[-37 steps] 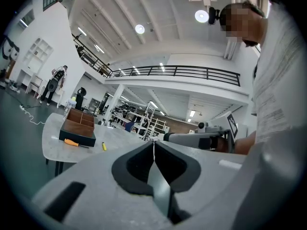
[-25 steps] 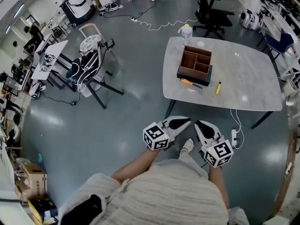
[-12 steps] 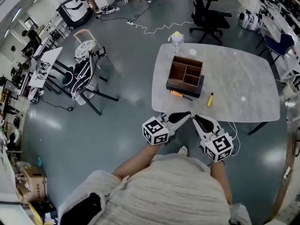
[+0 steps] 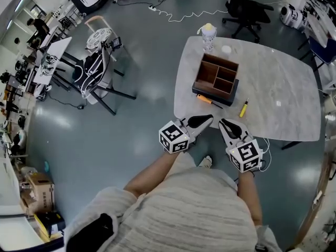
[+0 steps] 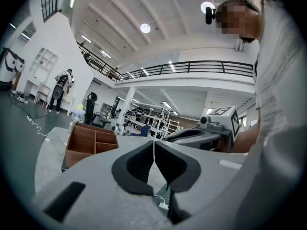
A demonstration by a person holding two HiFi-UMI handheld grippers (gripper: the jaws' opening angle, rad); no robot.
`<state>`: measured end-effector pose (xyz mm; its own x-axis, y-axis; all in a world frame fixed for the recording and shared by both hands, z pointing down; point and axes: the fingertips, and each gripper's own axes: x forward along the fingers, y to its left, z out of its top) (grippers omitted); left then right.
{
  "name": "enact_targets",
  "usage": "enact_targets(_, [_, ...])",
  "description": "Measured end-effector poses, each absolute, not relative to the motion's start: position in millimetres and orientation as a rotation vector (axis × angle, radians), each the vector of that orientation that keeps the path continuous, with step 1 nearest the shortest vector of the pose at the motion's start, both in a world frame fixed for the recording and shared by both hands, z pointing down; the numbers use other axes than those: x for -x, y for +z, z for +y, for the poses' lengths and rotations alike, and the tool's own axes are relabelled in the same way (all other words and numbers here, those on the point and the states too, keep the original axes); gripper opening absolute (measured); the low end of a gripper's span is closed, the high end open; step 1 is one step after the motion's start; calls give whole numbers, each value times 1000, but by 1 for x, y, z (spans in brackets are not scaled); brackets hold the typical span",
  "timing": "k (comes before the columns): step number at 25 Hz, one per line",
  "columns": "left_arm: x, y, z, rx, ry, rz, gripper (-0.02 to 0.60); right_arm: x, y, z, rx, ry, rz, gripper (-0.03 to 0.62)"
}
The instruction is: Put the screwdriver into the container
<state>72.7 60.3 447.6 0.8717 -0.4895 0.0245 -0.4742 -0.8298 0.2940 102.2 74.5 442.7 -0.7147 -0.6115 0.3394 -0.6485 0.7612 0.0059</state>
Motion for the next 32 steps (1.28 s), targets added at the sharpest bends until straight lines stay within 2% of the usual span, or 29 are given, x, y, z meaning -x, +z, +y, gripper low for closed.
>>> enact_targets(16, [-46,505,-29,-2728,83,-545,20,-70,512,-14,-1036,178,-2340,14])
enact_targets(32, [-36,583,-71,-2670,162,-511,20,-62,626,-61,-807,94,-2059,14])
